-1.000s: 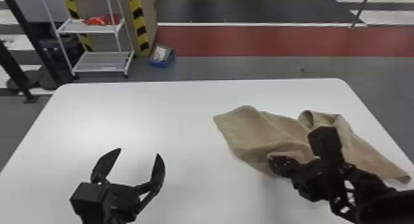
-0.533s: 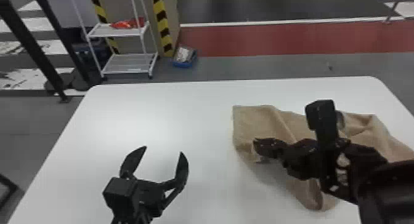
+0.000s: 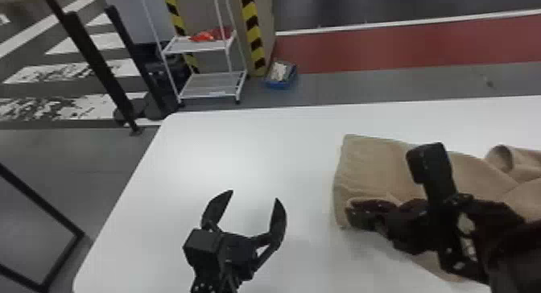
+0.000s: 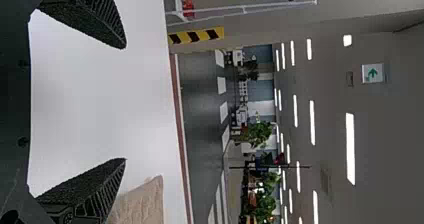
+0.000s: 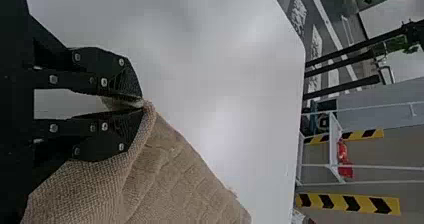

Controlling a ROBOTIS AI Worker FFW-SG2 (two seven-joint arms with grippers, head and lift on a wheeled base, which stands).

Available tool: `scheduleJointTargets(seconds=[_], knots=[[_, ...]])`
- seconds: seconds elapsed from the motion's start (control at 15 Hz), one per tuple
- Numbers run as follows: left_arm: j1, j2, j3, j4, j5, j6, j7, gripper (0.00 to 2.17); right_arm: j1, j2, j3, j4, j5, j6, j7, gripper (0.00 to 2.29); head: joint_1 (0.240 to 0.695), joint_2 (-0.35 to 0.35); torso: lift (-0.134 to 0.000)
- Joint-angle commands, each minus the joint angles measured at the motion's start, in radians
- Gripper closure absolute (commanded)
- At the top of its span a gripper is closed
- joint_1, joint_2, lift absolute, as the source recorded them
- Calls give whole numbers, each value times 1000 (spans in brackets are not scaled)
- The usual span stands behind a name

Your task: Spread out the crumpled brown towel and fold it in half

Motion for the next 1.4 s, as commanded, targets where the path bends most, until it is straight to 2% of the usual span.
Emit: scheduleJointTargets(seconds=[0.0,0.07,0.13,0.2,0.4,0.53,0.6,0.73,0.8,0.87,1.07,1.13,1.2,1.33], knots=[[-12,-2,-6,8,-1,2,-2,70,14,-5,-64,-6,-67,-1,19,-2,695,237,-125],[-12,-4,-6,8,-1,2,0,70,20,-8,-97,-15,-108,-1,34,36,695,233,-125],[-12,-4,-6,8,-1,2,0,70,14,-9,-152,-13,-176,11,85,53,695,228,-125],[-12,-4,-6,8,-1,2,0,70,12,-16,-185,-20,-219,38,109,56,695,216,-125],[-9,-4,-5,-3,-2,2,0,70,79,-22,-268,-129,-226,-20,113,60,695,199,-125],[-6,-4,-3,-12,-4,-7,-3,70,129,-28,-372,-191,-228,-97,119,60,695,175,-125],[-6,-4,-5,-15,-4,-7,-11,70,145,-32,-426,-207,-226,-133,122,60,695,135,-125],[-7,-2,-8,-17,-4,-10,-18,70,187,-74,-544,-208,-228,-213,122,60,695,85,-125],[-7,-2,-9,-17,-2,-19,-20,70,216,-82,-599,-198,-223,-278,122,60,695,55,-125],[-9,1,-18,-18,-2,-19,-21,70,250,-82,-663,-170,-225,-382,122,60,695,-15,-125],[-13,5,-49,-21,-1,-19,-25,70,334,-80,-835,-38,-265,-729,119,63,695,-127,-125],[-13,7,-60,-21,-1,-19,-25,70,353,-77,-877,13,-271,-839,116,63,695,-171,-125],[-13,9,-74,-20,-1,-19,-25,70,369,-77,-919,82,-278,-968,114,63,695,-251,-125],[-13,9,-92,-15,6,-19,-23,70,391,-82,-985,191,-283,-1088,119,63,695,-330,-125]])
